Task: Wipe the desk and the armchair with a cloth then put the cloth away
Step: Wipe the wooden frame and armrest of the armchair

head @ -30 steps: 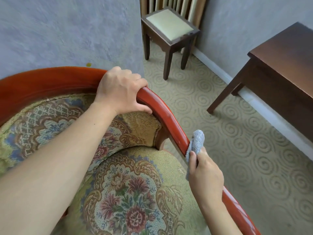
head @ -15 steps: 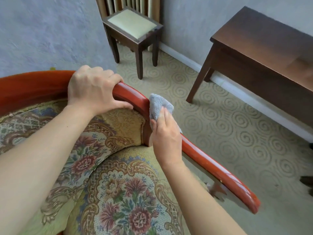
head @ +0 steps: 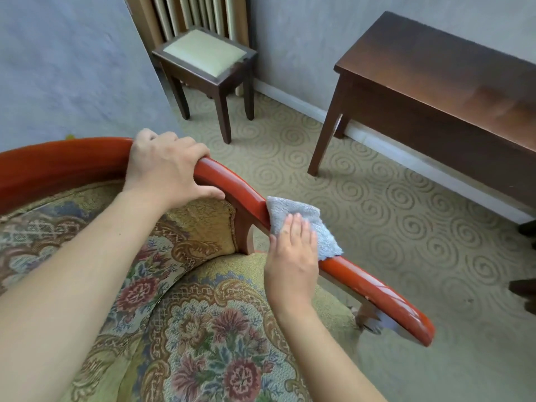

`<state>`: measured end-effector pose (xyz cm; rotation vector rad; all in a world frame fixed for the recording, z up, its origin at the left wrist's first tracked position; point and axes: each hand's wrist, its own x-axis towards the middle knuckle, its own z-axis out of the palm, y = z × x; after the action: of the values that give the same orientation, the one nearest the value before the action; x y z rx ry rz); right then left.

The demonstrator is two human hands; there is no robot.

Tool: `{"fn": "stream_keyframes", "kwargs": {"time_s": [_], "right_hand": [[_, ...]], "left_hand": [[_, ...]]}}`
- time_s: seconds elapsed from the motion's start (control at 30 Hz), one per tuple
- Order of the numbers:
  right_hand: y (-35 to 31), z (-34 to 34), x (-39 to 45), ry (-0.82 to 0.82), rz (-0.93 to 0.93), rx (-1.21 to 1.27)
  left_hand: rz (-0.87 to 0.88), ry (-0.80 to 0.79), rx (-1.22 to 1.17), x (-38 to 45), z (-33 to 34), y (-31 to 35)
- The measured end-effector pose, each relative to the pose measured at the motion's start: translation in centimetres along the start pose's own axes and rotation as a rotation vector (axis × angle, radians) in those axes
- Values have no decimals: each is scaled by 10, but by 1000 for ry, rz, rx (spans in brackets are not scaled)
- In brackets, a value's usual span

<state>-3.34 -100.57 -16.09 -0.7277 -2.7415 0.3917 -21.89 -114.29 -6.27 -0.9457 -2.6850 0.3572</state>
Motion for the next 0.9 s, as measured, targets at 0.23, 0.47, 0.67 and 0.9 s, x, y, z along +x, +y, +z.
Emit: {"fn": "stream_keyframes", "kwargs": {"time_s": [0.23,0.47,0.67,0.9], "right_hand": [[-17,0,35,-109,-136,108],[91,-42,-29,-3,-152,-160],[145,-76,-68,49,263,-25],[82,-31,-35,122,101,-133]], "left_hand": [[162,-60,-13,8,10,30],[206,-61,-15,8,14,36],[185,-86,-23,11,12,38],[179,-68,-34,10,15,38]]}}
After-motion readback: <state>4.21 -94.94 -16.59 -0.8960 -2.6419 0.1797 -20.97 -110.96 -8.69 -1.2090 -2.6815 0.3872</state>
